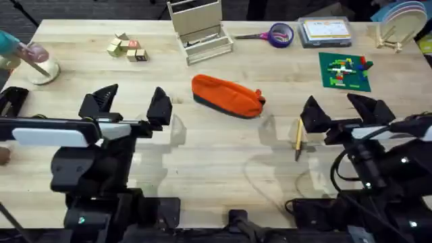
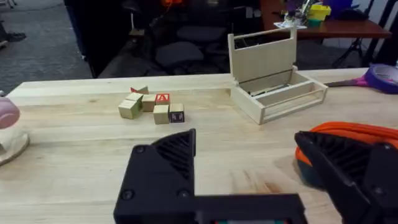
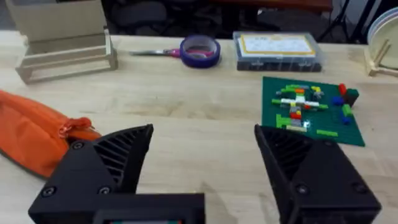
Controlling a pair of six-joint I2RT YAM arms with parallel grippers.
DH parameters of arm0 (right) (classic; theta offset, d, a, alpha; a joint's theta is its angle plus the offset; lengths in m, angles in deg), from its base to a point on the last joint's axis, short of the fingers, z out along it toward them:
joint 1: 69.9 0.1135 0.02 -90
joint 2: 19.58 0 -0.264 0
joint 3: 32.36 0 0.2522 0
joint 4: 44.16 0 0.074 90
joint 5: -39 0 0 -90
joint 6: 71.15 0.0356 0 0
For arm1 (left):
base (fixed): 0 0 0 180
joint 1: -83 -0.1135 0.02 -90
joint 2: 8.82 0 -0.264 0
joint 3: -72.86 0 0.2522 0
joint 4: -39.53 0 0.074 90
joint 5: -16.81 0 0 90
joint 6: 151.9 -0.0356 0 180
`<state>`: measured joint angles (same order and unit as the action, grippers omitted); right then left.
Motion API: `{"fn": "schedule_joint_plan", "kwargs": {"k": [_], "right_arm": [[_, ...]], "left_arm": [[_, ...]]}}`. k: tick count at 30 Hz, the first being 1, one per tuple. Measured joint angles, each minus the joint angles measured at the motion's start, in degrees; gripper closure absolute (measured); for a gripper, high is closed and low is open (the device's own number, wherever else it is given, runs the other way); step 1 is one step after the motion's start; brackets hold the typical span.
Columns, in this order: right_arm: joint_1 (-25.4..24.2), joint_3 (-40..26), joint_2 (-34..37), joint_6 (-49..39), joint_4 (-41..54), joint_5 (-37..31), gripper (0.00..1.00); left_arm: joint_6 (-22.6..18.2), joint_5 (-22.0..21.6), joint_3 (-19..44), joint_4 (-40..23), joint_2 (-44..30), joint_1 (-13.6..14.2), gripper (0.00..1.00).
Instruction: Unzip the bag, pick up the pens from the table one at a time and place them inside, then zip the bag closed.
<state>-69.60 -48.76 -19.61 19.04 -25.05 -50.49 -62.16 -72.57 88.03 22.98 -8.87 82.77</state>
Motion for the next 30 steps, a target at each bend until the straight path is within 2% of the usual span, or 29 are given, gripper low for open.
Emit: {"fn": "schedule_joint_plan", "kwargs": {"k": [4, 10, 20, 30], "right_arm": [[0.0, -4.1, 0.1, -0.1, 7.7, 0.2, 0.003], [0.0, -15.8, 4.4, -2.2, 16.7, 0.3, 0.004], [0.0, -35.0, 20.1, -3.5, 25.7, 0.4, 0.004], [0.0, -50.8, 33.8, -3.6, 35.0, 0.4, 0.003]], "left_arm": [[-0.9, 0.0, 4.2, -4.4, 0.0, 0.0, 0.007], [-1.3, 0.0, 13.1, -10.5, -4.2, 0.0, 0.007], [-1.5, 0.3, 27.9, -15.2, -21.5, 0.0, 0.007], [-1.5, 5.8, 40.4, -16.0, -37.2, 0.0, 0.007]]}}
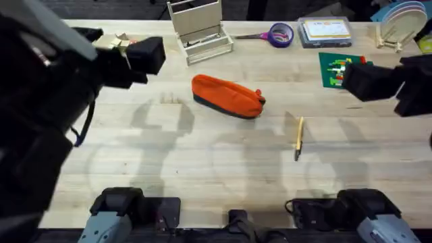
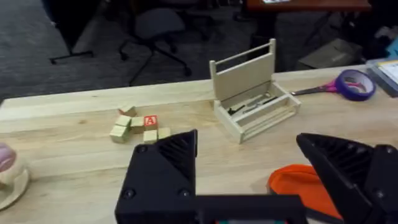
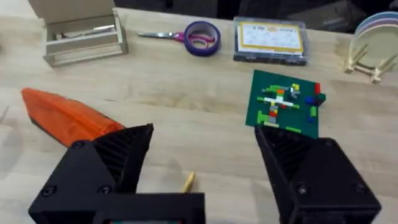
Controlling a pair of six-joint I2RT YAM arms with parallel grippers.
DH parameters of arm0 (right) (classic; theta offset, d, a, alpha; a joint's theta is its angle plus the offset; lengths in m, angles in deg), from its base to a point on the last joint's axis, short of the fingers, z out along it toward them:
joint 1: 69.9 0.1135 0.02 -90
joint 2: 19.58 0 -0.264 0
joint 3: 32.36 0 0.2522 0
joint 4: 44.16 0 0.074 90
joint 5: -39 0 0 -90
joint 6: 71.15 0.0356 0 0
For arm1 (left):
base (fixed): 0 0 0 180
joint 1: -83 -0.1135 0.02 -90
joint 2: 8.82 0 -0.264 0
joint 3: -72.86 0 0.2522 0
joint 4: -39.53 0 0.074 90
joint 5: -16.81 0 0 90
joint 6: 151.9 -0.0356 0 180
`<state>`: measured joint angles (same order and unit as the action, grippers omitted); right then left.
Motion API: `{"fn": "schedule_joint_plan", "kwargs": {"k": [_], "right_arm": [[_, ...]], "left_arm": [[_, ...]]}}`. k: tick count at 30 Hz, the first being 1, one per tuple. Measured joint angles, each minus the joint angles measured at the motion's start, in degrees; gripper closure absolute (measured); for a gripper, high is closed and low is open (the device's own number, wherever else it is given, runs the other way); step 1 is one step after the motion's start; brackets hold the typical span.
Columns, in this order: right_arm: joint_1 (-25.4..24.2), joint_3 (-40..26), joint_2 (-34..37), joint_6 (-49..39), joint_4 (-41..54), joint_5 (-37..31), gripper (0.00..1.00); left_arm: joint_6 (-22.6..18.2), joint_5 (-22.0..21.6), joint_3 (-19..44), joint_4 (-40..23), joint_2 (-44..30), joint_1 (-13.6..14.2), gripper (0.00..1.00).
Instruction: Unzip the bag, pick up the pens from the table one at a time and place them inside, then zip the bag closed.
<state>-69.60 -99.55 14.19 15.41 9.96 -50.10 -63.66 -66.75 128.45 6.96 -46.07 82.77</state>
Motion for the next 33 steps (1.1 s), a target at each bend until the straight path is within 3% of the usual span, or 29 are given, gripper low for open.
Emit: {"fn": "schedule_joint_plan", "kwargs": {"k": [10, 14, 22, 33], "right_arm": [[0.0, -5.7, 4.6, 0.0, 2.2, 0.0, 0.003], [0.0, -5.7, 4.6, 0.0, 2.2, 0.0, 0.003], [0.0, -5.7, 4.6, 0.0, 2.2, 0.1, 0.003], [0.0, -5.7, 4.6, 0.0, 2.2, 0.4, 0.003]], "left_arm": [[-0.2, 3.4, 8.1, -5.5, -10.1, 0.0, 0.007], [-3.5, 6.6, 8.5, -5.7, -12.0, 0.0, 0.007], [-17.2, 15.2, 8.6, -5.9, -16.2, 0.0, 0.007], [-37.7, 21.2, 8.6, -5.9, -22.8, 0.0, 0.009]]}}
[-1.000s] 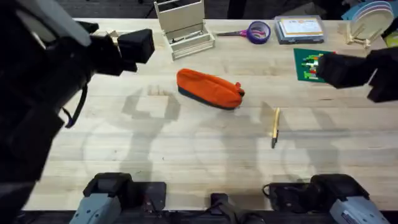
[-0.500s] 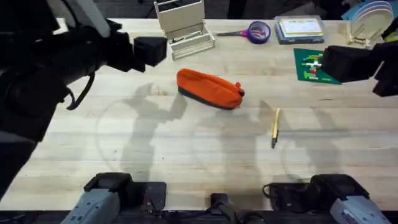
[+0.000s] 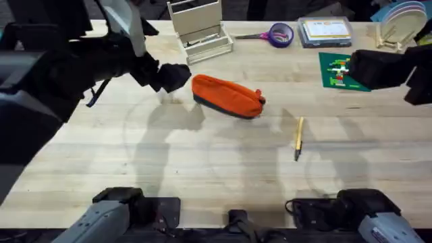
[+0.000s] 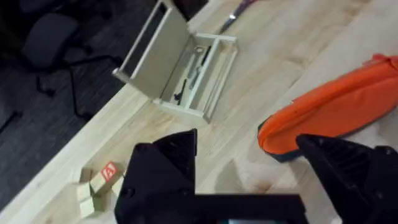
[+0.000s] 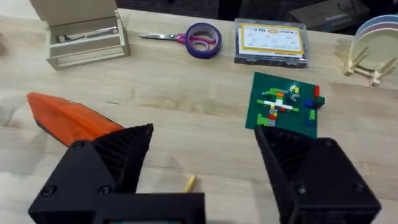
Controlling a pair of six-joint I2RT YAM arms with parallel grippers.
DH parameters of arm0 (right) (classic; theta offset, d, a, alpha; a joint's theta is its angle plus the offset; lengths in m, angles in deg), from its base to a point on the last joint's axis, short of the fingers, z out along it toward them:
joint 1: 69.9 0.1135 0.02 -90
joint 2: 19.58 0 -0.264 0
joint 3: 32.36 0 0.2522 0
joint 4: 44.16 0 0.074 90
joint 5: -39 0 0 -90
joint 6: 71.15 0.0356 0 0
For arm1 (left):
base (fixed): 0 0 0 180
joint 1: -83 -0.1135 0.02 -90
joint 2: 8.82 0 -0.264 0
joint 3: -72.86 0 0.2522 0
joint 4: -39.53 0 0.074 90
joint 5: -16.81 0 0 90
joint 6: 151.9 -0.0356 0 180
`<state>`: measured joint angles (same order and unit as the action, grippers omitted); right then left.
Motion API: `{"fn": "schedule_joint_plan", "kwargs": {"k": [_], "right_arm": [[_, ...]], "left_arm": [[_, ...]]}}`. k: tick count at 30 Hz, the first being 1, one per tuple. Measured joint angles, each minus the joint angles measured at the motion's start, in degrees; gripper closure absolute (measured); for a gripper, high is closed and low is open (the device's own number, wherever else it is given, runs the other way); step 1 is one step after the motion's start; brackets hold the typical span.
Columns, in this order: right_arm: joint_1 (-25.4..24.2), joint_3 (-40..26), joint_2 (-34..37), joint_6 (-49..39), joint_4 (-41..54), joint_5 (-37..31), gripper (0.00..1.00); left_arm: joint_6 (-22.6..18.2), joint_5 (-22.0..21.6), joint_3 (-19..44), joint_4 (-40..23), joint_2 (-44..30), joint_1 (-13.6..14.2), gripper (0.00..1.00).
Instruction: Unzip the bag, pick up the pens from the table one at a time and place them inside, then zip the bag closed.
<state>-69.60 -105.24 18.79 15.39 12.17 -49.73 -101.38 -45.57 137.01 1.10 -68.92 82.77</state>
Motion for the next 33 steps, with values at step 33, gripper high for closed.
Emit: {"fn": "schedule_joint_plan", "kwargs": {"k": [33], "right_arm": [[0.0, 0.0, 0.0, 0.0, 0.1, 0.1, 0.003]], "left_arm": [[-23.9, 14.9, 12.9, -5.9, -28.0, 0.0, 0.009]]}}
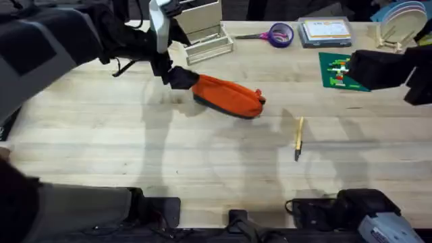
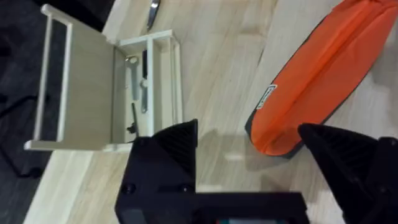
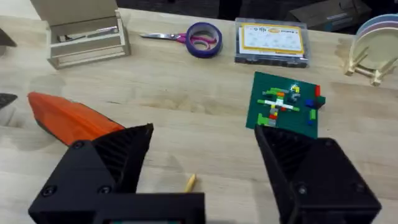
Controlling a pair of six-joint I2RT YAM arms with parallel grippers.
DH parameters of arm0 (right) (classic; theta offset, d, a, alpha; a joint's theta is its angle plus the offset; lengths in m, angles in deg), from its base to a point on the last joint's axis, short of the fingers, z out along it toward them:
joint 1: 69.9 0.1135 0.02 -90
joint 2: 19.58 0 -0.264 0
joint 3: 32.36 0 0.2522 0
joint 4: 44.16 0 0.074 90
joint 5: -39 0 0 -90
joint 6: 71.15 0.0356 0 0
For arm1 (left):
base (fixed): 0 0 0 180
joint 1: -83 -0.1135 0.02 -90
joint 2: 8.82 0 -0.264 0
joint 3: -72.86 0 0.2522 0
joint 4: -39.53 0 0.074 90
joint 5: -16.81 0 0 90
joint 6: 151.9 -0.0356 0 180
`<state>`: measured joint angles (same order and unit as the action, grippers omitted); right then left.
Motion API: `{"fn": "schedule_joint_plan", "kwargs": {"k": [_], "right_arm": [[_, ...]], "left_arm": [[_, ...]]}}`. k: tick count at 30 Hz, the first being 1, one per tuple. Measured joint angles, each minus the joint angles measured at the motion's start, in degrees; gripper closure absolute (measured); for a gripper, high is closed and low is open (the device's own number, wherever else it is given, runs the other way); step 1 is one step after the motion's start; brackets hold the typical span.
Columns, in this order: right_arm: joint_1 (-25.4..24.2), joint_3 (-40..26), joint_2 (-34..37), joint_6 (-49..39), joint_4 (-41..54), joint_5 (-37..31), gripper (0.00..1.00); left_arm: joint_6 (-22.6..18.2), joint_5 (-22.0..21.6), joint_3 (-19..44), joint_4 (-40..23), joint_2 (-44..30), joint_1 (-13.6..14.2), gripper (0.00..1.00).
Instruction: Unzip the bag, pick up the pens from the table one at a time and place them inside, then zip the bag closed.
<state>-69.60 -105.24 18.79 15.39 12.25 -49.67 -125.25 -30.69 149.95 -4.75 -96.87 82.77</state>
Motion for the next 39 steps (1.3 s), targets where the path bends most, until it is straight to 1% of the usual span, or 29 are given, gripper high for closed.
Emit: {"fn": "schedule_joint_plan", "kwargs": {"k": [4, 12, 14, 16, 22, 36, 39], "right_arm": [[0.0, 0.0, 0.0, 0.0, 0.0, 0.0, 0.003], [0.0, 0.0, 0.0, 0.0, 0.0, 0.0, 0.003], [0.0, 0.0, 0.0, 0.0, 0.0, 0.0, 0.003], [0.0, 0.0, 0.0, 0.0, 0.0, 0.0, 0.003], [0.0, 0.0, 0.0, 0.0, 0.0, 0.0, 0.004], [0.0, 0.0, 0.0, 0.0, 0.0, 0.0, 0.003], [0.0, 0.0, 0.0, 0.0, 0.0, 0.0, 0.003]], "left_arm": [[-1.5, 1.7, 0.0, 0.1, -3.0, 0.4, 0.008], [-7.8, 2.9, 0.0, 0.1, -8.2, 4.6, 0.008], [-8.8, 3.0, 0.0, 0.4, -8.9, 5.2, 0.008], [-9.4, 3.0, 0.0, 0.4, -9.5, 5.3, 0.007], [-10.2, 2.9, 0.0, 0.4, -10.0, 5.3, 0.007], [-10.4, 2.9, 0.0, 0.4, -10.0, 5.3, 0.007], [-10.4, 2.9, 0.0, -0.7, -10.0, 5.3, 0.007]]}}
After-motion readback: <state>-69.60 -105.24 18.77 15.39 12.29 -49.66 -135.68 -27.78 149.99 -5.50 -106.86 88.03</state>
